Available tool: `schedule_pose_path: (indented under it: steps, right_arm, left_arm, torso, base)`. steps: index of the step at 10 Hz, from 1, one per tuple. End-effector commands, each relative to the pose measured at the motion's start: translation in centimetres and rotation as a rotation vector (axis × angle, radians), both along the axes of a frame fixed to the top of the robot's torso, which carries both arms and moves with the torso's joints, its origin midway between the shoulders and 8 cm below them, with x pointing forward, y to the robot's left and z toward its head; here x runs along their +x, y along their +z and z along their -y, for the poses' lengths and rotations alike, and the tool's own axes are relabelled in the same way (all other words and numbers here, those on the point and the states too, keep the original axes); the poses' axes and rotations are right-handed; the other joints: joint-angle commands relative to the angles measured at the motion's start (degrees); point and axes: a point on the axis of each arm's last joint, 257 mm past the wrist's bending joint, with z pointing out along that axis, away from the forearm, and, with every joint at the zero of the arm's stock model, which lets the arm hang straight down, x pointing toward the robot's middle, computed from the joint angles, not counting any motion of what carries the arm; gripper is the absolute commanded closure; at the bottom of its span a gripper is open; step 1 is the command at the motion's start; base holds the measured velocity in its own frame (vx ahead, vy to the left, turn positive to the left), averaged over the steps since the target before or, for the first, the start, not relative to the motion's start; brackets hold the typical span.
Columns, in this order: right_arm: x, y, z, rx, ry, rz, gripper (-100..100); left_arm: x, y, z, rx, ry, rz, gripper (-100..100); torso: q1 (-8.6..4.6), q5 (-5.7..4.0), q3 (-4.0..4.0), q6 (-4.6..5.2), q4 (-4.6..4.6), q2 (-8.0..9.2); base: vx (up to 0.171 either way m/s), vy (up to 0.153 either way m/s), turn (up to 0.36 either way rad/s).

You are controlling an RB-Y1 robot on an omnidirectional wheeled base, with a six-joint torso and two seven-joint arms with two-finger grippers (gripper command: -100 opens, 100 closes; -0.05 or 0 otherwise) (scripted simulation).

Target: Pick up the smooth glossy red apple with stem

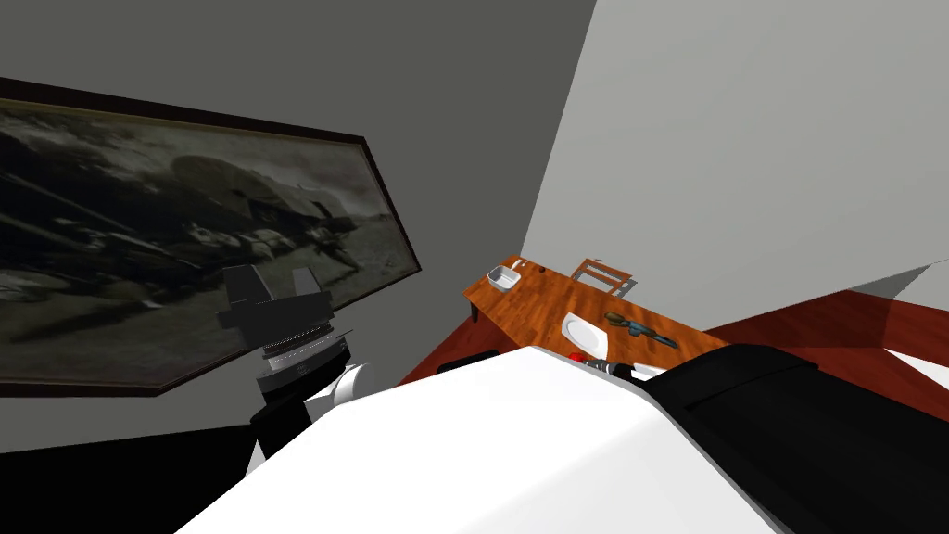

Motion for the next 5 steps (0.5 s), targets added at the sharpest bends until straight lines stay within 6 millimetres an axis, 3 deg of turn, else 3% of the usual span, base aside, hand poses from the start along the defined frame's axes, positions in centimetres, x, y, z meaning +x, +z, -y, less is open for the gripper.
schedule_pose_path:
  steps: [1,2,3,4,5]
  right_arm:
    - [0.7,0.2,0.2,0.010,0.023,0.005,100]
    - [-0.2,0.3,0.8,0.002,0.036,-0.013,100]
    - [0.7,0.4,0.7,0.012,0.048,-0.006,100]
    - [-0.3,0.5,1.2,0.006,0.059,-0.026,100]
    - [0.1,0.7,1.5,0.015,0.067,-0.026,100]
  left_arm:
    - [0.0,0.0,0.0,0.000,0.000,0.000,0]
    - [0.0,0.0,0.0,0.000,0.000,0.000,0]
    - [0.0,0.0,0.0,0.000,0.000,0.000,0]
    - [0.0,0.0,0.0,0.000,0.000,0.000,0]
    - [0.0,0.0,0.0,0.000,0.000,0.000,0]
  torso:
    - [0.00,0.00,0.00,0.00,0.00,0.00]
    - [0.05,-0.01,-0.01,0.03,0.00,-0.02]
    - [0.01,0.02,0.00,0.00,0.00,0.00]
    - [0.03,0.01,-0.04,0.03,-0.01,-0.07]
    - [0.04,0.02,-0.03,-0.01,-0.01,-0.04]
  base:
    - [0.064,0.049,-0.186]
    - [0.061,0.042,-0.092]
    - [0.085,0.044,-0.198]
    - [0.069,0.049,-0.093]
    - [0.071,0.060,-0.174]
